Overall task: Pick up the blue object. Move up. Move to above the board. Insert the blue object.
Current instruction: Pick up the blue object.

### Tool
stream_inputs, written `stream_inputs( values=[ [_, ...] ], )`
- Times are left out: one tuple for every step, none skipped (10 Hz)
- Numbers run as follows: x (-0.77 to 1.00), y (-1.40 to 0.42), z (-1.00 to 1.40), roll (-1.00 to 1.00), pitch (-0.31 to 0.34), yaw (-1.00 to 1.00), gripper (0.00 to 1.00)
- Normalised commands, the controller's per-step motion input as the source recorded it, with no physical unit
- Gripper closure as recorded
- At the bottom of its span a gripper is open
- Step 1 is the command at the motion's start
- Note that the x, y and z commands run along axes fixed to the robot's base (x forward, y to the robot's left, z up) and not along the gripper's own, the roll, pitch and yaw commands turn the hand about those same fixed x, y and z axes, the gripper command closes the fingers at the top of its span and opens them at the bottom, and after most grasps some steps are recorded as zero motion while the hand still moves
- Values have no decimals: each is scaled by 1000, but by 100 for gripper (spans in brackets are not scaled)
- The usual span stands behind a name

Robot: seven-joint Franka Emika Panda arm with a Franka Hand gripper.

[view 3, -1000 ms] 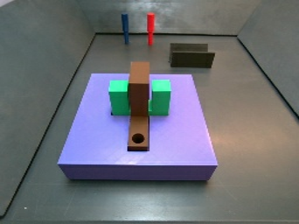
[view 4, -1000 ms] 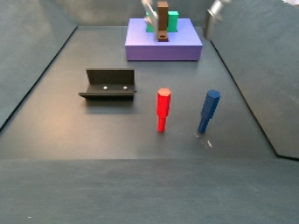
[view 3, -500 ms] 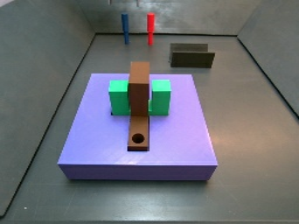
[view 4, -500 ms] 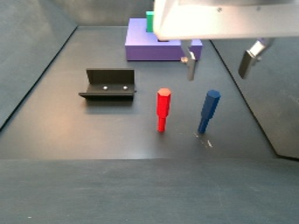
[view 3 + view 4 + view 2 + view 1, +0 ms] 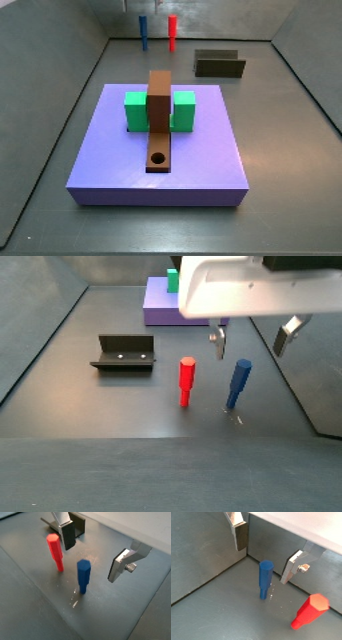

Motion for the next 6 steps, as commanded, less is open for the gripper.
stream_inputs(
  values=[
    [0,63,-174,4,0,0,0],
    [0,91,-206,0,0,0,0],
    [0,83,-246,29,0,0,0],
    [0,43,-249,0,0,0,0],
    [0,34,-274,0,0,0,0],
    [0,0,-226,0,0,0,0]
  ],
)
